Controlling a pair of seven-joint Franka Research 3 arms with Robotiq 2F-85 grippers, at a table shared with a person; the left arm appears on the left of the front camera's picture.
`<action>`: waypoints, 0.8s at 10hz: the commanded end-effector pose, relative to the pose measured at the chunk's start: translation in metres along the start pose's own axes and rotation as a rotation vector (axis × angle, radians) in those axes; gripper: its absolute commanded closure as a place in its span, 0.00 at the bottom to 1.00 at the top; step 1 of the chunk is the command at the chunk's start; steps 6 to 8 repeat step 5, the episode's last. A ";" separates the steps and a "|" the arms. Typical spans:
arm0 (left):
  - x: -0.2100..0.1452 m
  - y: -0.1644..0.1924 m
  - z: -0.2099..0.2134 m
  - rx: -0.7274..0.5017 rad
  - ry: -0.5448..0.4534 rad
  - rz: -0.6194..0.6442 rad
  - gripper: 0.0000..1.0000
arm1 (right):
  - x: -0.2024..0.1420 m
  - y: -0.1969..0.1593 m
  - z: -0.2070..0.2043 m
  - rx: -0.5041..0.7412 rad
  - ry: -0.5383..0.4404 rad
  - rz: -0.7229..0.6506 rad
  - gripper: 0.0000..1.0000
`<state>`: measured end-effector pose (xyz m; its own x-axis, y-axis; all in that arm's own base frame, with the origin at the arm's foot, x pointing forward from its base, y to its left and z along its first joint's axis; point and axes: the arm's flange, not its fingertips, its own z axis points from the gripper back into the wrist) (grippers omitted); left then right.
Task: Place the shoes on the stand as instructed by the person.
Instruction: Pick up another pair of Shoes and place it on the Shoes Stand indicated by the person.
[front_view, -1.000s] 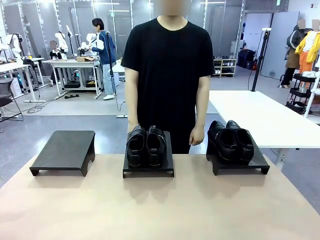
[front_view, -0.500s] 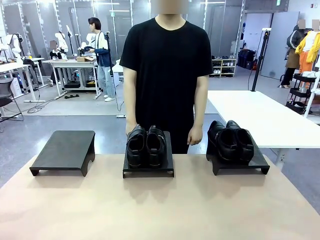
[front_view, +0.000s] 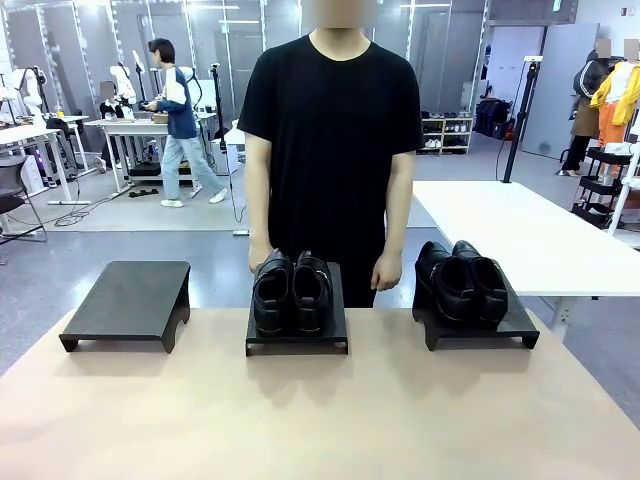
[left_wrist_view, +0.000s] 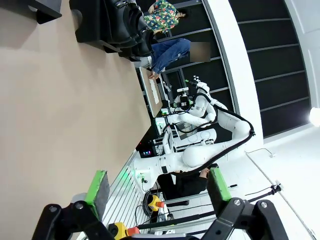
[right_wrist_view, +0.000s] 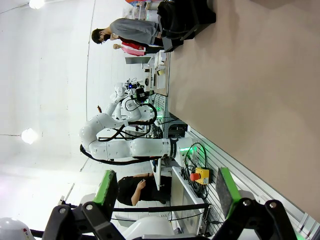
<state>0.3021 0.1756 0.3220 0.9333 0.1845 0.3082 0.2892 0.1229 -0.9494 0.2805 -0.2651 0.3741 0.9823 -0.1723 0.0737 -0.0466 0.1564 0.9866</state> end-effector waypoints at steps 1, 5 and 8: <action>0.000 -0.005 0.002 0.010 0.012 0.006 0.00 | -0.003 0.001 0.000 -0.014 0.002 0.005 0.00; 0.000 -0.005 0.002 0.010 0.012 0.006 0.00 | -0.003 0.001 0.000 -0.014 0.002 0.005 0.00; 0.000 -0.005 0.002 0.010 0.012 0.006 0.00 | -0.003 0.001 0.000 -0.014 0.002 0.005 0.00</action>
